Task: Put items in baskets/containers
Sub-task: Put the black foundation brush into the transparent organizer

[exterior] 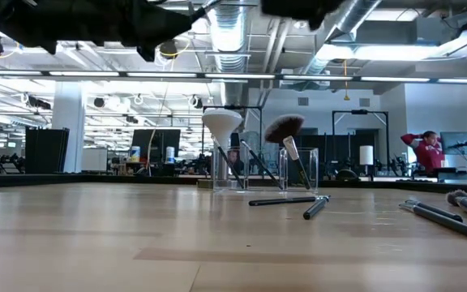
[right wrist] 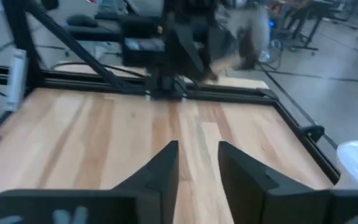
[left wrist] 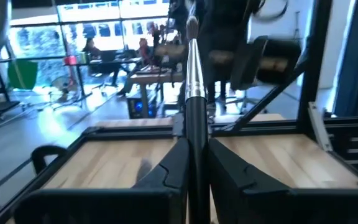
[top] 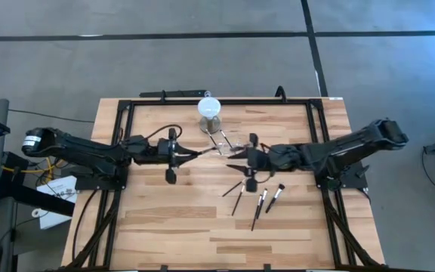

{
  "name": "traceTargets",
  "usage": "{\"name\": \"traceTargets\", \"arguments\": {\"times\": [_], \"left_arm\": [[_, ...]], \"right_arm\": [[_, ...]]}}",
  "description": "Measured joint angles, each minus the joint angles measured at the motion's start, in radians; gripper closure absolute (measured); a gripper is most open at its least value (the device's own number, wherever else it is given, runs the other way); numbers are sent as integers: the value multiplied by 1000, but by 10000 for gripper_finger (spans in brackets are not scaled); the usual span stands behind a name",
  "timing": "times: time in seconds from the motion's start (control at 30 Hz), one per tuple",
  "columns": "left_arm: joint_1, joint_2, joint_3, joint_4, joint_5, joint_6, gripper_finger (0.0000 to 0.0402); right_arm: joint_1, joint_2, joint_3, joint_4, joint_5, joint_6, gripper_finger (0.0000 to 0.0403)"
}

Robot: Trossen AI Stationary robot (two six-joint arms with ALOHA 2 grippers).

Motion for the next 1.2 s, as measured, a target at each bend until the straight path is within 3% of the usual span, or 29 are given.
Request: {"name": "traceTargets", "arguments": {"times": [0.2, 0.4, 0.57, 0.9, 1.1, 1.2], "left_arm": [[0, 27, 0, 2, 11, 0, 358], [0, 38, 0, 6, 11, 0, 361], [0, 38, 0, 6, 11, 0, 357], [-3, 38, 0, 7, 57, 0, 355], [-6, 38, 0, 8, 55, 0, 360], [-5, 38, 0, 16, 54, 2, 357]], "right_arm": [[-79, 166, 0, 197, -7, -8, 241], [-114, 197, 51, 215, -41, -51, 205], [-89, 197, 57, 258, -155, -78, 208], [-73, 197, 58, 320, -173, -106, 233], [-78, 197, 58, 259, -263, -104, 235], [-78, 197, 58, 249, -250, -103, 235]]}}
